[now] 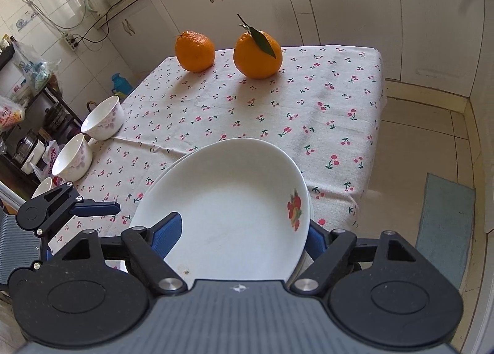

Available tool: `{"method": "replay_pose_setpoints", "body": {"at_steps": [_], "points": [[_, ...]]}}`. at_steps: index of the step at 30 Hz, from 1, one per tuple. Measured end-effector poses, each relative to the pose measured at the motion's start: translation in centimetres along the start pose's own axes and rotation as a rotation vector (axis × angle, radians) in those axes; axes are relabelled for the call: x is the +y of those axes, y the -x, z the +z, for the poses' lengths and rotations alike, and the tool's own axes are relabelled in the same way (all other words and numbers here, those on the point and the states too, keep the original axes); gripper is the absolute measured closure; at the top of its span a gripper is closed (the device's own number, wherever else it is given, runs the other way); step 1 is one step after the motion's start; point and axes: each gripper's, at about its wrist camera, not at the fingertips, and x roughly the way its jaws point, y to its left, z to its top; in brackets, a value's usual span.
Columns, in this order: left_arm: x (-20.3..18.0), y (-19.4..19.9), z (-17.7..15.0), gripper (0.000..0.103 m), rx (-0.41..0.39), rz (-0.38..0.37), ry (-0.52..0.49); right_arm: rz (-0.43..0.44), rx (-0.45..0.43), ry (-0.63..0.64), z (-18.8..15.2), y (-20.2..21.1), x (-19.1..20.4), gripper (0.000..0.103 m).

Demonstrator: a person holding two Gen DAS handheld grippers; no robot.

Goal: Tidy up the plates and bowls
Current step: 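Lower the plate onto the plate stack and open the right gripper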

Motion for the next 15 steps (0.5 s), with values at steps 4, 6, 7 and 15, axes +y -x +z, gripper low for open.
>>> {"method": "replay_pose_setpoints", "body": {"at_steps": [4,6,7,15], "points": [[0.1,0.3,-0.2,0.003,-0.005,0.001,0.002,-0.033,0.013,0.012,0.2,-0.1,0.5,0.015],[0.3,0.5,-0.3,0.003,-0.008,0.0,0.006,-0.047,0.017,0.01,0.2,-0.1,0.7,0.015],[0.3,0.6,-0.4,0.003,-0.01,0.0,0.008,-0.053,0.018,0.01,0.3,-0.1,0.7,0.015],[0.6,1.6,-0.9,0.003,-0.022,0.003,0.012,-0.124,0.038,0.029,0.2,-0.1,1.8,0.011]]}}
